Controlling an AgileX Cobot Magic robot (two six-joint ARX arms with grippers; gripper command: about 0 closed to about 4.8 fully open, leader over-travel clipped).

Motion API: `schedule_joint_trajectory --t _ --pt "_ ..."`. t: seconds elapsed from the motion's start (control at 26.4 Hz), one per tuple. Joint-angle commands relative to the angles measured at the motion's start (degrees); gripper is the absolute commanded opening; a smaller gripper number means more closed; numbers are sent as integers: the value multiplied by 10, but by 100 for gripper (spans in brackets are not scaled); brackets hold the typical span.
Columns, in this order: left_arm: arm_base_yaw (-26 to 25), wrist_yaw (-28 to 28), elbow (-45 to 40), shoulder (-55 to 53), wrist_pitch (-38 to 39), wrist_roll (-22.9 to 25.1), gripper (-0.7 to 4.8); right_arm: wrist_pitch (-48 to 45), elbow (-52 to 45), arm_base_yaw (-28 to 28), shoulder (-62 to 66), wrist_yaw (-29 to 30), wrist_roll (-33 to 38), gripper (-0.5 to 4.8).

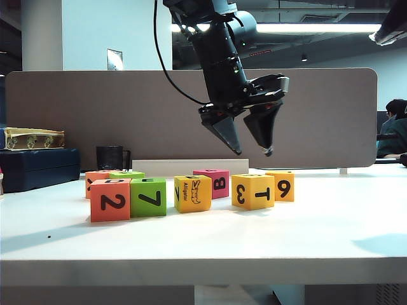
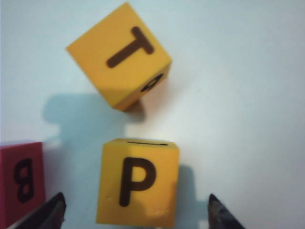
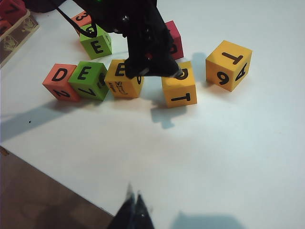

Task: Select the appropriate blocks from the scattered letter blocks on the table and arrange them in a row to spell out "DEEP".

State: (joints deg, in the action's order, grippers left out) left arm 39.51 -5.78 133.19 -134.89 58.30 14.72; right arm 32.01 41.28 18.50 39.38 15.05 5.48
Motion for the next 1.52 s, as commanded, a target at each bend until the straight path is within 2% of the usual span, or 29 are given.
schedule_joint_trajectory --t 0.04,0.46,0.68,0.83,1.25,1.44,1.52 --pt "0 -11 2 2 3 14 411 -5 4 0 0 1 -2 -5" --pt "0 -9 -27 -14 -3 14 412 -5 4 0 0 1 -2 -5" --pt "1 -8 -27 -34 -14 12 394 -5 4 0 0 3 -1 -5" --pt "1 -7 -27 -38 -21 -6 296 -5 4 0 0 3 -1 -5" --pt "1 -4 -27 -37 -40 -125 294 -5 4 0 0 3 -2 -5" --pt "1 0 -22 -37 -39 -209 294 -5 4 0 0 3 -2 -5" --pt "1 28 -6 -37 -31 -245 271 -5 4 0 0 3 -2 -5"
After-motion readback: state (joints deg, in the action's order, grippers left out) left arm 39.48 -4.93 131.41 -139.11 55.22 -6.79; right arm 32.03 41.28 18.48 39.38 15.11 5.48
